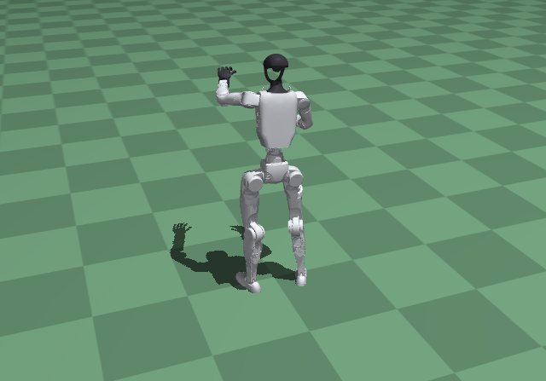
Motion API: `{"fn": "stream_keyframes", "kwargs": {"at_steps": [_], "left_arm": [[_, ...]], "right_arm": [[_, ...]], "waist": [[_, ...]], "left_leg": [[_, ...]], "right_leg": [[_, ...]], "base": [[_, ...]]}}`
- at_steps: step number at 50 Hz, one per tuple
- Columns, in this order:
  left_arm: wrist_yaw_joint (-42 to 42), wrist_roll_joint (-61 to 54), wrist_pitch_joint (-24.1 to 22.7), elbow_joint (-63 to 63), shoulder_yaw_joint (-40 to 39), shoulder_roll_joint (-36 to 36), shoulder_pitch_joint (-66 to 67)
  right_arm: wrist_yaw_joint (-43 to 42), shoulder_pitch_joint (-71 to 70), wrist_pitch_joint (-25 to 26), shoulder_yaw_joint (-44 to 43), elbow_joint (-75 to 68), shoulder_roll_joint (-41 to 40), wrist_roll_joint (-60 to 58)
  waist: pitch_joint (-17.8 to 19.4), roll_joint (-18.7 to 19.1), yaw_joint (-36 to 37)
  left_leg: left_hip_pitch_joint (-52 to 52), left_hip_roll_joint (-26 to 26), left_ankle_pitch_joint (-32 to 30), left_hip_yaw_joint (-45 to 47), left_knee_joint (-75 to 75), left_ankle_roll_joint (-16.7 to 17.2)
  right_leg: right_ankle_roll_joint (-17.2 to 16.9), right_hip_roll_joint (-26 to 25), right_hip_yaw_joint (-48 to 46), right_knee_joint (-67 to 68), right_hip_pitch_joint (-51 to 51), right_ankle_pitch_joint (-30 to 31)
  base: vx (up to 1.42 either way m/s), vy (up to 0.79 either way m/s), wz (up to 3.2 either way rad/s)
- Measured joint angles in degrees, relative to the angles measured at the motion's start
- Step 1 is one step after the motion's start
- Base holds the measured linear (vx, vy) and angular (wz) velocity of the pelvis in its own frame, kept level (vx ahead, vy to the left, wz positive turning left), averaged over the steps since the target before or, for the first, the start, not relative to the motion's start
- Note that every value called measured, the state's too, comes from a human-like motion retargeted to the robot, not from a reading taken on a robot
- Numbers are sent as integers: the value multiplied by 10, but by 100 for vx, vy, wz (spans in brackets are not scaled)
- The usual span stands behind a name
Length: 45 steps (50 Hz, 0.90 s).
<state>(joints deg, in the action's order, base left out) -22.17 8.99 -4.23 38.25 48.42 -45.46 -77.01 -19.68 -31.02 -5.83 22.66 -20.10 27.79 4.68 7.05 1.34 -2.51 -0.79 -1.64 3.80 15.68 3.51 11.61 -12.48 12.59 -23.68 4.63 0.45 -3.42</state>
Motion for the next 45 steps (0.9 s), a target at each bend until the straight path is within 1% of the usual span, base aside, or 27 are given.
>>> {"fn": "stream_keyframes", "kwargs": {"at_steps": [3, 6, 10, 15, 23, 35, 45], "left_arm": [[11, 137, -7, -5, 82, -11, -51], [14, 223, -18, -19, 149, -6, -93], [19, 283, -36, -43, 218, 11, -129], [38, 316, -54, -66, 265, 40, -146], [44, 343, -55, -61, 275, 67, -143], [40, 351, -57, -52, 271, 55, -143], [43, 359, -60, -57, 285, 53, -153]], "right_arm": [[-8, -3, -14, 0, -8, 0, -9], [-17, -7, -25, -1, -13, -1, -10], [-21, -10, -35, -1, -17, -1, -6], [-14, -10, -40, -1, -16, 0, 1], [-13, -5, -43, -4, -17, -3, 4], [-16, 4, -44, -11, -15, -10, 5], [-19, 11, -45, -19, -18, -12, 13]], "waist": [[-6, 3, -11], [-7, 3, -19], [-7, 3, -27], [-5, 3, -36], [-1, 1, -45], [0, -2, -46], [1, -2, -44]], "left_leg": [[2, -1, 0, 1, -1, 1], [4, -2, -1, 2, -2, 1], [5, -4, -1, 2, -2, 1], [6, -5, -1, 3, -3, 2], [6, -7, 1, 10, -5, 2], [2, -11, 5, 25, -6, 0], [1, -12, 7, 26, -7, 0]], "right_leg": [[-3, -1, 1, -2, -2, 1], [-5, -3, 1, -2, -4, 2], [-6, -4, 1, -2, -5, 3], [-6, -4, 1, -2, -6, 3], [-7, -7, 7, -3, -8, 6], [-14, -11, 21, -5, -13, 11], [-12, -11, 22, 0, -14, 8]], "base": [[0, 0, 0], [0, 0, 0], [0, 0, 0], [0, 0, 0], [0, 0, 0], [0, 0, 0], [0, 0, 0]]}}
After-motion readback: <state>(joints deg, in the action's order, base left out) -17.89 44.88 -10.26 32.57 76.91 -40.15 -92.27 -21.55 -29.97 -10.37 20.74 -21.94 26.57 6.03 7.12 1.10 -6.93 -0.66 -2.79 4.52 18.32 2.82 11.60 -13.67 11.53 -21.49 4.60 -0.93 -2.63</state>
